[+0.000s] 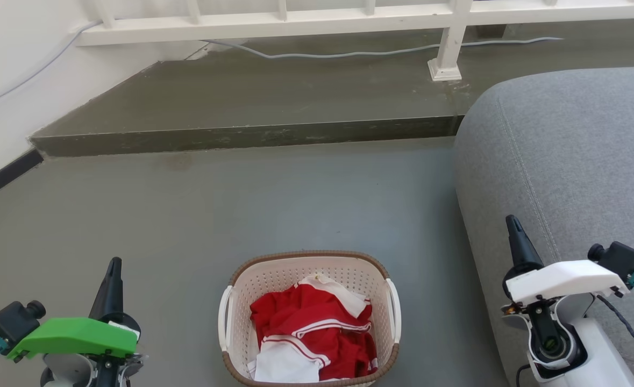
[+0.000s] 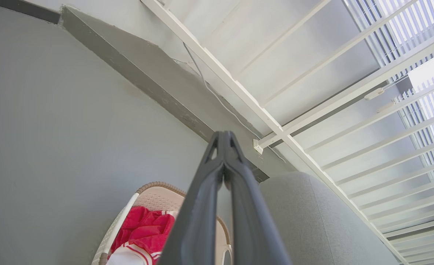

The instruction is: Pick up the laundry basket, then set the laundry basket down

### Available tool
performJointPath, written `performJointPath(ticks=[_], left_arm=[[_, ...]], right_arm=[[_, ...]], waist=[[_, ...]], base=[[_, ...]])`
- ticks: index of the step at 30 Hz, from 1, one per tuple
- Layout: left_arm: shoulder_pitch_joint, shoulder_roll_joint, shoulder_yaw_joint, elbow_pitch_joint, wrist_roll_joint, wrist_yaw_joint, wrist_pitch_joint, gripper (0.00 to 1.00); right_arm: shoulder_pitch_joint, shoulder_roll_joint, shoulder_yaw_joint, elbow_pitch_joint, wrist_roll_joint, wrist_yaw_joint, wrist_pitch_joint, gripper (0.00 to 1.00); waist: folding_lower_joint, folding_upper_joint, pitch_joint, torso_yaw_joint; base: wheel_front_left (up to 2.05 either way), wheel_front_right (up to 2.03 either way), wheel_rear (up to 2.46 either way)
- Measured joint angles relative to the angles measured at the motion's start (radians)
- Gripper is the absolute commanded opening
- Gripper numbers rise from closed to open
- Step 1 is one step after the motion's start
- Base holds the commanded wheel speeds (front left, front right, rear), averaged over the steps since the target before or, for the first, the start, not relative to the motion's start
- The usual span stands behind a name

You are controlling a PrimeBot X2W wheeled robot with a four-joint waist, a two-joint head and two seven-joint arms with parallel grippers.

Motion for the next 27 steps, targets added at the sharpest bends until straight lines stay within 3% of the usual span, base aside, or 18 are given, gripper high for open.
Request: performJointPath(ticks=[27], left_arm=[[-0.002, -0.030, 0.061, 0.010, -0.283, 0.000, 0.095, 0.00]], right_arm=[[0.000, -0.002, -0.106, -0.002, 0.341, 0.051, 0.089, 0.00]], waist=[[0.0000, 0.0000, -0.016, 0.018]], base=[[0.00, 0.00, 0.00]])
